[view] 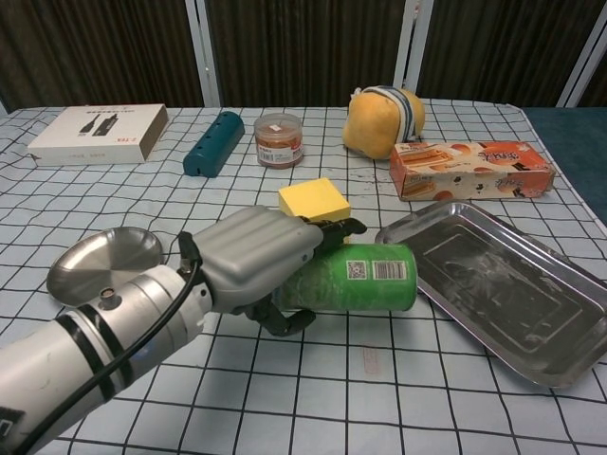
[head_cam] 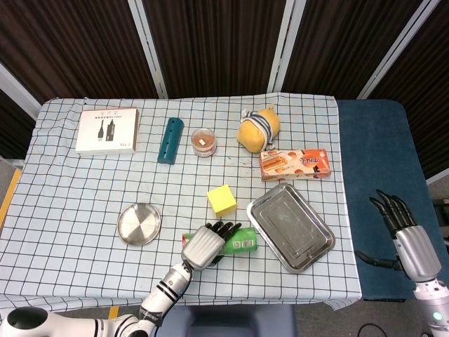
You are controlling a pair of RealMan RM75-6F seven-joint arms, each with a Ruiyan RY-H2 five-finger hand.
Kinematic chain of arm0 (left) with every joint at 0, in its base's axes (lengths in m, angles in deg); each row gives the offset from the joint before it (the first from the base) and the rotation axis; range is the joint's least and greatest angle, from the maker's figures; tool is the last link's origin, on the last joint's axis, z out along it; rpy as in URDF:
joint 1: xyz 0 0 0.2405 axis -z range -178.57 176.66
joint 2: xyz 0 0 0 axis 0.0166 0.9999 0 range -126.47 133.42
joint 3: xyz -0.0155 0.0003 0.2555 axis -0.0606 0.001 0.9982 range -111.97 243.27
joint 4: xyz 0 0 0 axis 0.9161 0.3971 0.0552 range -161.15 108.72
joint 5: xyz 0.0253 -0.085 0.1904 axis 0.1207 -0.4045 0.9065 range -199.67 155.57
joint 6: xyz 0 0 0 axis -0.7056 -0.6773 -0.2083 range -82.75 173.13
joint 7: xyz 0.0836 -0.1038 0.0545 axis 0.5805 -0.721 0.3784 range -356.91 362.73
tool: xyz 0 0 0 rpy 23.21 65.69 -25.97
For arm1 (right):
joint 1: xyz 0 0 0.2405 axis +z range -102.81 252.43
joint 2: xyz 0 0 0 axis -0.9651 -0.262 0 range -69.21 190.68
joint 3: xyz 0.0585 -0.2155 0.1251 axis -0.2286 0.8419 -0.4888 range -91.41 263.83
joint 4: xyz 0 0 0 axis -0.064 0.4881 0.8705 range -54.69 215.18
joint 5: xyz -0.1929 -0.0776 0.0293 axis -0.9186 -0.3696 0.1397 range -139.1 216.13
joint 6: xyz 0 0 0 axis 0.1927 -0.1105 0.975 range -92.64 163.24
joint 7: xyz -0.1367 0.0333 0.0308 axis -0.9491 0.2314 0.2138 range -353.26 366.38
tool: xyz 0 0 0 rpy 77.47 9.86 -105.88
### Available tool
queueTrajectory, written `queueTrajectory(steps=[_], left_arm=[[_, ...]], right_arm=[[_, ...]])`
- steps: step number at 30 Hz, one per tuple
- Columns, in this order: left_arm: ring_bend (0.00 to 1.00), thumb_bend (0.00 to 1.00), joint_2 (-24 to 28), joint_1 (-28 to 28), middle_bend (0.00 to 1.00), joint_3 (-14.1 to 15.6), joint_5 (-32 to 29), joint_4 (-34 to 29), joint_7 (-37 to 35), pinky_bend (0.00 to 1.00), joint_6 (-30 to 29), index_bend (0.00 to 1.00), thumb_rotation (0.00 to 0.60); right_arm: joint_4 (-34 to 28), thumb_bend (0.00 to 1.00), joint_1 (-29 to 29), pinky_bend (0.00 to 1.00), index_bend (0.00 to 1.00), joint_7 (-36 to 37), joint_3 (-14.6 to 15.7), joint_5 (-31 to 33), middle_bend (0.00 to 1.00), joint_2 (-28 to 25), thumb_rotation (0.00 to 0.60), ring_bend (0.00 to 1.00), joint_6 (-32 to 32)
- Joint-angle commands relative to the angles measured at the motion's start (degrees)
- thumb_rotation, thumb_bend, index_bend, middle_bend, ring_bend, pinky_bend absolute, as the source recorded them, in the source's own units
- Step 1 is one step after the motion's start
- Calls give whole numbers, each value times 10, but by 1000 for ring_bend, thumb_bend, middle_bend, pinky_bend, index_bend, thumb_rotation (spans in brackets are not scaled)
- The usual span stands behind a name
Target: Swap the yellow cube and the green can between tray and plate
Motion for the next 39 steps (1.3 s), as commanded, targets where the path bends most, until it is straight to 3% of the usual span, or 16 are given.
queueTrajectory(steps=[1, 5, 9, 15, 20, 26, 39], left_arm=[[146, 410, 15, 2, 94, 3, -33, -18, 29, 397, 8, 1, 600], [59, 403, 34, 6, 15, 2, -68, -46, 54, 332, 12, 0, 600], [4, 399, 56, 11, 0, 2, -99, -80, 74, 264, 11, 0, 600], [0, 390, 94, 23, 0, -8, -149, -140, 89, 163, 4, 0, 600], [0, 367, 108, 31, 0, -31, -139, -162, 52, 149, -7, 0, 600], [0, 364, 84, 59, 0, -56, -109, -122, 27, 147, -18, 0, 600], [0, 316, 17, 162, 0, -104, -196, 13, 19, 122, 54, 0, 600]], right_arm=[[-1, 52, 1, 54, 0, -1, 1, -1, 0, -1, 600, 0, -2], [-2, 51, 1, 54, 0, -3, 0, 0, 0, -1, 600, 0, -4], [-3, 52, 1, 54, 0, -5, -1, 1, 0, 0, 600, 0, -5], [-3, 52, 2, 54, 0, -6, 0, 0, 0, 0, 600, 0, -7], [-3, 52, 2, 54, 0, -6, 2, -2, 0, 0, 600, 0, -9], [-3, 51, 2, 54, 0, -4, 3, -6, 0, -1, 600, 0, -7], [0, 52, 6, 54, 0, 12, 15, -23, 0, -11, 600, 0, -12]])
